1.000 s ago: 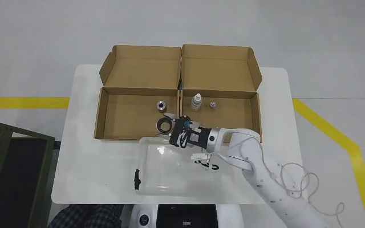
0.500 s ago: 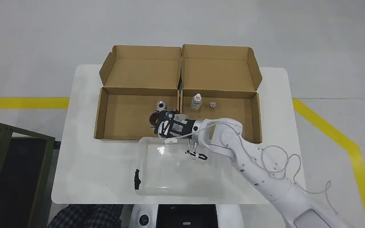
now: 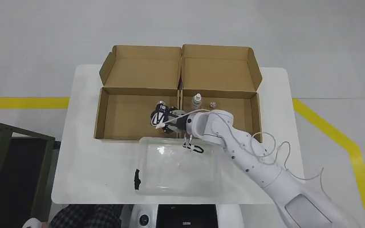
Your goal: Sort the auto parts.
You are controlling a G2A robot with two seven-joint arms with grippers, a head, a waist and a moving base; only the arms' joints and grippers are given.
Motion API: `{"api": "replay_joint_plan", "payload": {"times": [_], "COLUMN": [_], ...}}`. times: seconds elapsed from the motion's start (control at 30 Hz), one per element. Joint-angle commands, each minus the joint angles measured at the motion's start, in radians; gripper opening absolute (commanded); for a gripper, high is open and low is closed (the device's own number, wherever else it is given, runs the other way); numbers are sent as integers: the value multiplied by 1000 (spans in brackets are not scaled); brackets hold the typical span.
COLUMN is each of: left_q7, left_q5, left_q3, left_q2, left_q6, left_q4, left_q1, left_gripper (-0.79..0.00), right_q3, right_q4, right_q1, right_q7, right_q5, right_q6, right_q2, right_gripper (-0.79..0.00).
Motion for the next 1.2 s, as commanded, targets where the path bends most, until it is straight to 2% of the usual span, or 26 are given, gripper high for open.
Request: {"api": "replay_joint_plan", "payload": {"times": [0.0, 0.13, 0.23, 0.53, 0.7, 0.9, 1.17], "left_q7": [0, 0, 0, 0, 0, 0, 0], "left_q5": [0, 0, 0, 0, 0, 0, 0], "left_q3": [0, 0, 0, 0, 0, 0, 0], "left_q2": [0, 0, 0, 0, 0, 0, 0], "left_q6": [0, 0, 0, 0, 0, 0, 0], "left_q4": [0, 0, 0, 0, 0, 0, 0], "left_q1": [0, 0, 0, 0, 0, 0, 0], "left_gripper": [0, 0, 0, 0, 0, 0, 0], "right_q3": [-8, -21, -26, -32, -27, -20, -7], "right_q4": [16, 43, 56, 83, 92, 96, 94], "right_q1": [8, 21, 27, 34, 34, 31, 23], "right_q7": [3, 8, 16, 41, 49, 60, 65], "right_q5": [-2, -6, -10, -12, -15, -18, -21], "right_q6": [5, 10, 11, 1, -5, -17, -25], "right_q2": [-6, -18, -24, -38, -43, -46, -49], "right_gripper": [-785, -785, -693, -613, -514, -483, -403]}}
